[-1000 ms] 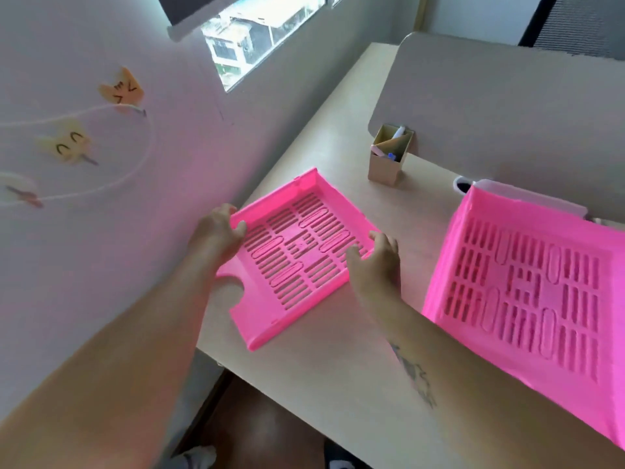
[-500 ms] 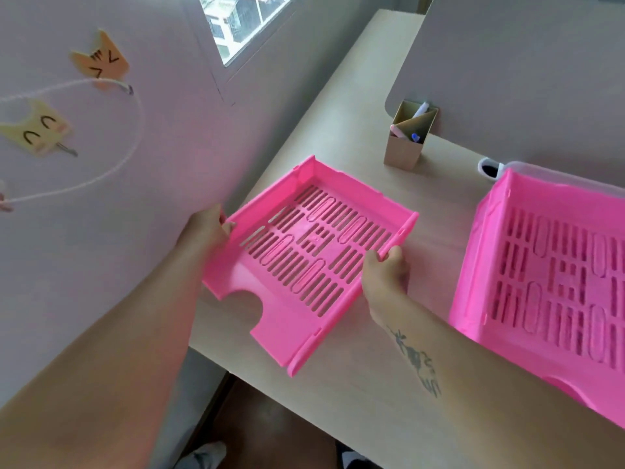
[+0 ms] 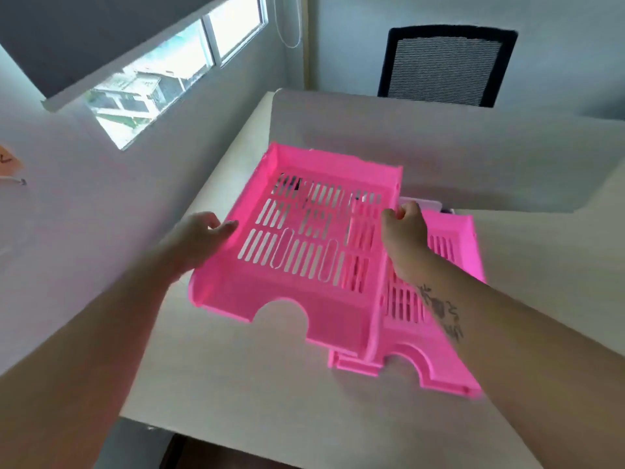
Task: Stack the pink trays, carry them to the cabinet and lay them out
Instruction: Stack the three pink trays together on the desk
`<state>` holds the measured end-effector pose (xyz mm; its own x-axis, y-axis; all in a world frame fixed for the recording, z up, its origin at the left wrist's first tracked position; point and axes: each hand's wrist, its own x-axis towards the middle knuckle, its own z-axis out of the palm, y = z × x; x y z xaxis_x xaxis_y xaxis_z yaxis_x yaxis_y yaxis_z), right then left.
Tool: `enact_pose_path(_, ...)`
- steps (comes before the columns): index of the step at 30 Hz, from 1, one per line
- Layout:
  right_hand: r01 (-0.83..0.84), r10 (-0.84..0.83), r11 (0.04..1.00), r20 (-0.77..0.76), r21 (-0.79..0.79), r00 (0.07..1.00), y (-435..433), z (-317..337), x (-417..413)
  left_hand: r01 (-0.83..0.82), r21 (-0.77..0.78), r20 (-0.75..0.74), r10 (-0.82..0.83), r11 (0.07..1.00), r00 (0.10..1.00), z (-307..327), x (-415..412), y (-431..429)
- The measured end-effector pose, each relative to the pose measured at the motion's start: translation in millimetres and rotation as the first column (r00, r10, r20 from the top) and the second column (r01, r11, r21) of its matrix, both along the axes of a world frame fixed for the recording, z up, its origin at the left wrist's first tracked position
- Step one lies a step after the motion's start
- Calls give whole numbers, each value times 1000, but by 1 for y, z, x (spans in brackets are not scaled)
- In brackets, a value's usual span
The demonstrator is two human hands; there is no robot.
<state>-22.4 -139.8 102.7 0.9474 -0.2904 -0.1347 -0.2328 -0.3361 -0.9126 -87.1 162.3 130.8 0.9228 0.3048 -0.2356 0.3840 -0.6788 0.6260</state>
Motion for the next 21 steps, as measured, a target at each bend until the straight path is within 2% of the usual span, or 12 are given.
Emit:
enact_pose_path(4, 71, -69, 996, 26, -54, 997, -85, 8, -3, 91, 148, -10, -91, 985, 996, -4, 19, -92)
enact_pose_path(9, 38, -43, 997, -69, -61, 997, -153, 2, -14, 130, 139, -19, -129, 982, 991, -21, 14, -167)
enact_pose_path(12, -6, 0, 999, -110, -52, 994, -171, -9, -20, 88, 118, 19, -91, 989, 996, -41, 2, -186)
enact_pose_path(16, -75, 57, 990, -158, -115, 986, -181, -28, -24, 79, 166, 58, -90, 983, 994, -61, -9, -199)
enact_pose_path(21, -70, 50, 988, -147, -135, 988, -188, -39, -21, 43, 141, 55, -52, 989, 997, -67, -9, -212)
